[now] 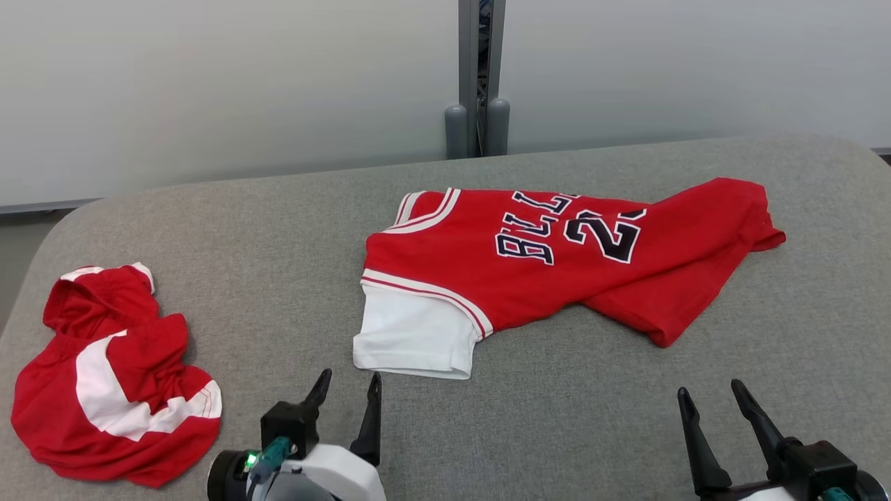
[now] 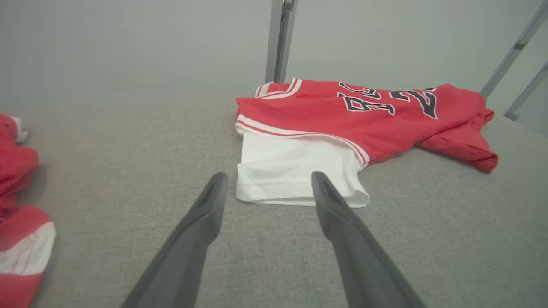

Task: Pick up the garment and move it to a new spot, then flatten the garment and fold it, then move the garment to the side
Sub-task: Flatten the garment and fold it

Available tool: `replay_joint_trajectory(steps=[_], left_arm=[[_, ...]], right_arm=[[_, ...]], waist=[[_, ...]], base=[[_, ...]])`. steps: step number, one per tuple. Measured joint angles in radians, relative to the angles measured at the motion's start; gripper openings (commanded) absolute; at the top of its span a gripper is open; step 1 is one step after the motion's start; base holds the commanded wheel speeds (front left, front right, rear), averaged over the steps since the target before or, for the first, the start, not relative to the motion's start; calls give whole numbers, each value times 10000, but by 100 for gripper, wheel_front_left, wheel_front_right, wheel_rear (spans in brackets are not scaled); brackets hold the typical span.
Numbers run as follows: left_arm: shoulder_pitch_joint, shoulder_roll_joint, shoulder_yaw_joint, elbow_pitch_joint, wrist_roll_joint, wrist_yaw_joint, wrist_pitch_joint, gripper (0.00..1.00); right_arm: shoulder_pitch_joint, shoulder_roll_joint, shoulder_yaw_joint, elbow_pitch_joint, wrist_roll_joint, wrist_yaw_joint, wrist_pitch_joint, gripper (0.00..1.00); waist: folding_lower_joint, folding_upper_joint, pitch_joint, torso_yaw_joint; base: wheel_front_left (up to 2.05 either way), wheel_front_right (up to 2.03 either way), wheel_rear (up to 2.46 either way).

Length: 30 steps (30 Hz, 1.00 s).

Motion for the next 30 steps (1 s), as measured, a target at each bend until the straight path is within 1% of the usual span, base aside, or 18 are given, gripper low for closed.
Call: replay_joint_trajectory(steps=[7,13,16,19,20,21,24,25,30], left_arm=[[-1637,0,-293,1914,-591,0,174,100],[-2599,-2,-585,3331,-1041,136,470,100],[-2975,-4,-683,3900,-1335,186,685,100],[-3259,4,-826,4196,-1563,219,673,100],[-3341,0,-890,4272,-1632,182,675,84],[-3393,0,-955,4330,-1707,163,665,56],[-3468,2,-1179,4464,-1739,-10,431,18],[-3505,-15,-1313,4527,-1852,-109,385,0],[-3476,-4,-1450,4428,-2067,-174,224,0]], right_arm=[[-376,2,146,-75,0,0,-2,100],[-619,0,144,-128,-15,0,0,100],[-721,6,161,-123,-27,0,-2,100],[-789,0,10,-138,-21,0,-2,100],[-796,2,-25,-136,-13,0,-2,100],[-802,2,-42,-136,-13,0,-2,100],[-815,2,-92,-125,-13,0,0,100],[-816,2,-134,-100,-12,0,-2,100],[-833,4,-163,-10,-4,0,0,100]], waist=[[0,0,644,-230],[0,0,1146,-469],[0,0,1322,-594],[0,0,1438,-678],[0,0,1458,-694],[0,0,1469,-704],[0,0,1469,-704],[0,0,1433,-680],[0,0,1362,-590]], base=[[0,0,0],[0,0,0],[0,0,0],[0,0,0],[0,0,0],[0,0,0],[0,0,0],[0,0,0],[0,0,0]])
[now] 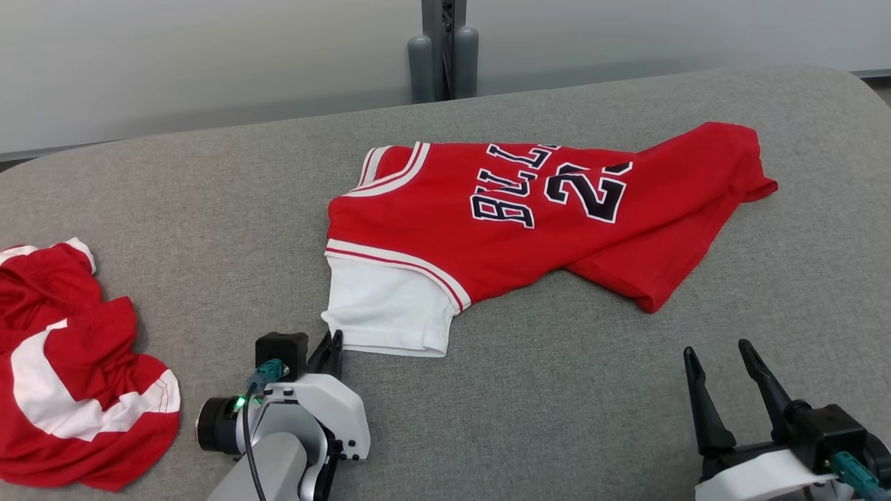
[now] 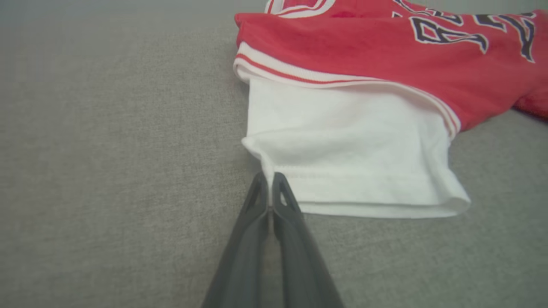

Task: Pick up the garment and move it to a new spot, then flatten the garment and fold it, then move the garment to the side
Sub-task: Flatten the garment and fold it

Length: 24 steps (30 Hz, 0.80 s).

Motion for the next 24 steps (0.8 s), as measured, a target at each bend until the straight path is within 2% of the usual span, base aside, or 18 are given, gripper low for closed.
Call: replay_joint_trajectory(steps=[5,13,20,24], left_arm=[[507,4,13,-740,-130,190,-224,0],[1197,259,86,-2213,17,441,-318,0],[1364,424,10,-3101,157,639,-290,0],[1361,516,-15,-3555,178,765,-167,0]], right_arm=[[-445,4,-98,569,109,0,-2,100],[-2001,0,-186,2736,205,0,-2,100],[-3226,8,-389,4721,-384,0,0,100],[-3720,6,-564,5402,-552,0,-2,100]], waist=[[0,0,44,161],[0,0,278,559],[0,0,541,850],[0,0,726,969]], base=[[0,0,0],[0,0,0],[0,0,0],[0,0,0]])
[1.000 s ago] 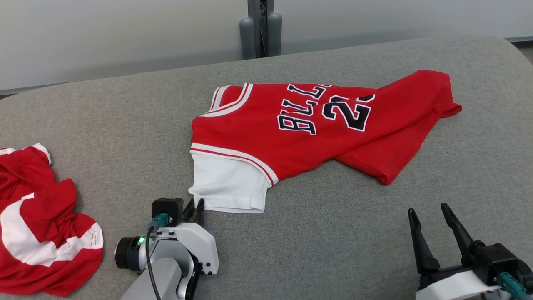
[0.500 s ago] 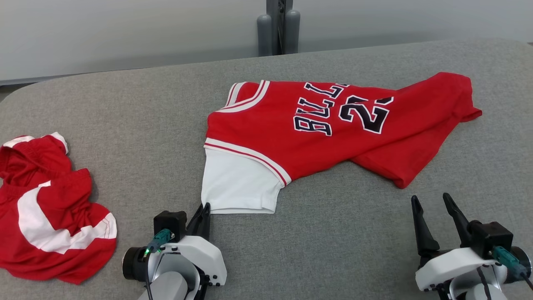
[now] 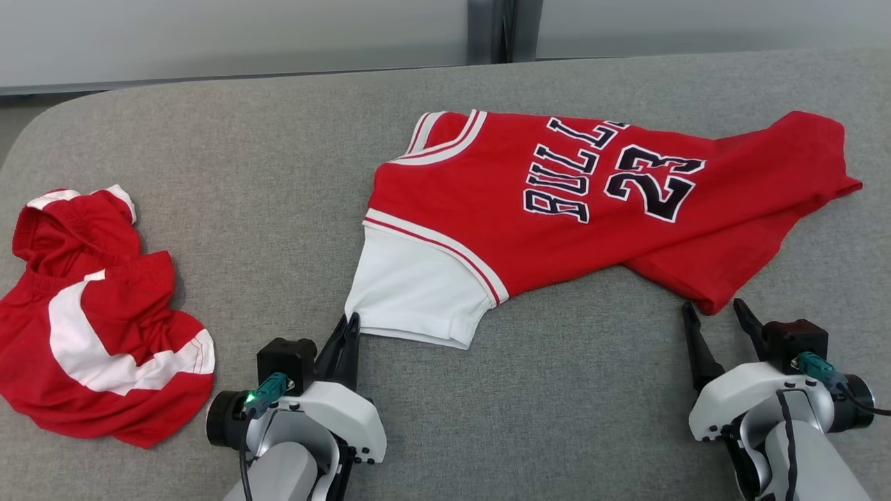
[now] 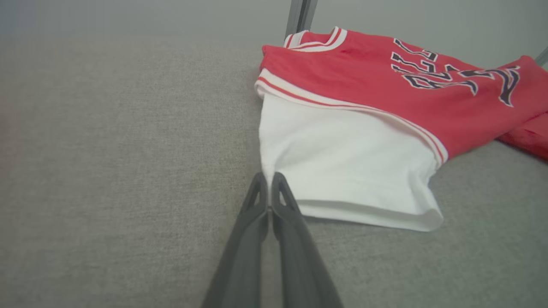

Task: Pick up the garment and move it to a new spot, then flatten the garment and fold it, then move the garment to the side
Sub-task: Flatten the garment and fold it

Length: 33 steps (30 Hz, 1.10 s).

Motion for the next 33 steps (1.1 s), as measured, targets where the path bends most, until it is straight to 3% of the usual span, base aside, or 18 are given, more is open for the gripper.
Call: replay_joint_trajectory(steps=[1,2,4,5,6,7,13,19,27,33], left_arm=[[0,46,-4,-111,15,27,50,0],[0,92,-6,-203,29,58,61,0],[0,151,-10,-393,56,115,130,0],[0,173,-13,-476,56,128,148,0],[0,198,-17,-569,58,159,163,0],[1,228,-17,-646,58,161,171,0],[4,349,29,-1135,56,259,165,0],[205,351,568,-2178,-205,186,-65,0],[621,341,1881,-4692,-458,-75,-173,0],[638,422,2721,-6355,-493,-412,-178,0]], right_arm=[[-105,0,-17,148,-35,0,2,100],[-175,0,-21,249,-69,0,0,89],[-303,2,-21,443,-77,0,0,49],[-363,2,-15,485,-77,0,0,41],[-416,0,2,525,-73,0,-2,24],[-462,0,25,558,-69,0,-4,0],[-408,13,-25,385,-125,0,-8,0],[477,4,-512,-976,-625,0,-2,0],[1218,-73,-961,-2619,-1336,0,0,0],[1328,-558,-1122,-3950,-1398,0,0,0]], waist=[[0,0,52,21],[0,0,98,40],[0,0,181,68],[0,0,215,75],[1,0,247,77],[0,0,271,75],[0,0,230,18],[1,0,-102,-91],[0,0,-787,-507],[0,0,-1367,-690]], base=[[0,0,0],[0,0,0],[0,0,0],[0,0,0],[0,0,0],[0,0,0],[0,0,0],[0,0,0],[0,0,0],[0,0,0]])
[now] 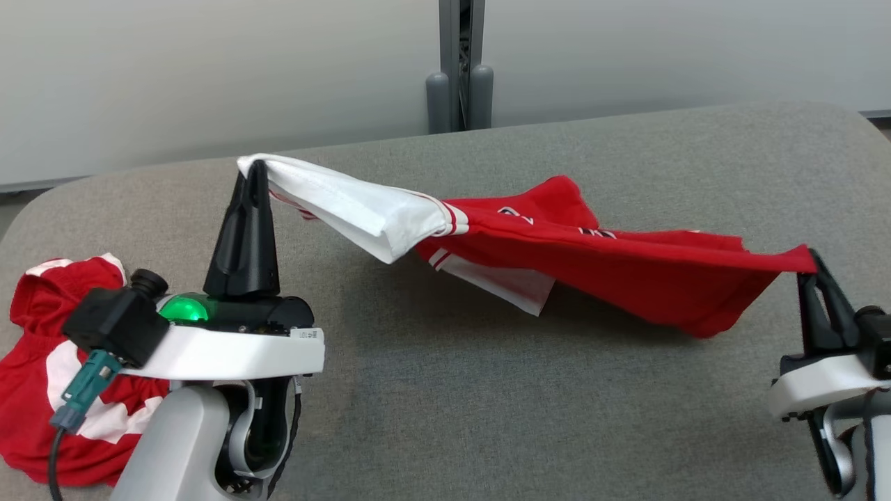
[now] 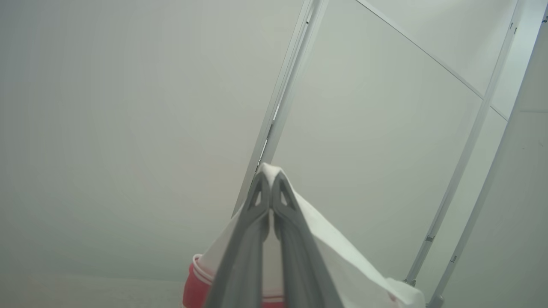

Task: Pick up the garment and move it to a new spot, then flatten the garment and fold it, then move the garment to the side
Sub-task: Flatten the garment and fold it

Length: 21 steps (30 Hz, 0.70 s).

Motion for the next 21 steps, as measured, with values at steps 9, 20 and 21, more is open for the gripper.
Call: replay_joint_trajectory(steps=[9,20,21], left_arm=[[-812,431,407,-1147,-754,-288,922,0],[-3109,761,694,-2006,-2128,-629,2819,0],[-3265,780,744,-2027,-2276,-635,2966,0]], right_arm=[[-258,-1317,48,-2370,284,0,913,0],[-2016,-2803,541,-3676,527,0,1829,0],[-2178,-2867,546,-3705,541,0,1847,0]], waist=[[0,0,-754,-54],[0,0,-1206,44],[0,0,-1213,43]], base=[[0,0,0],[0,0,0],[0,0,0]])
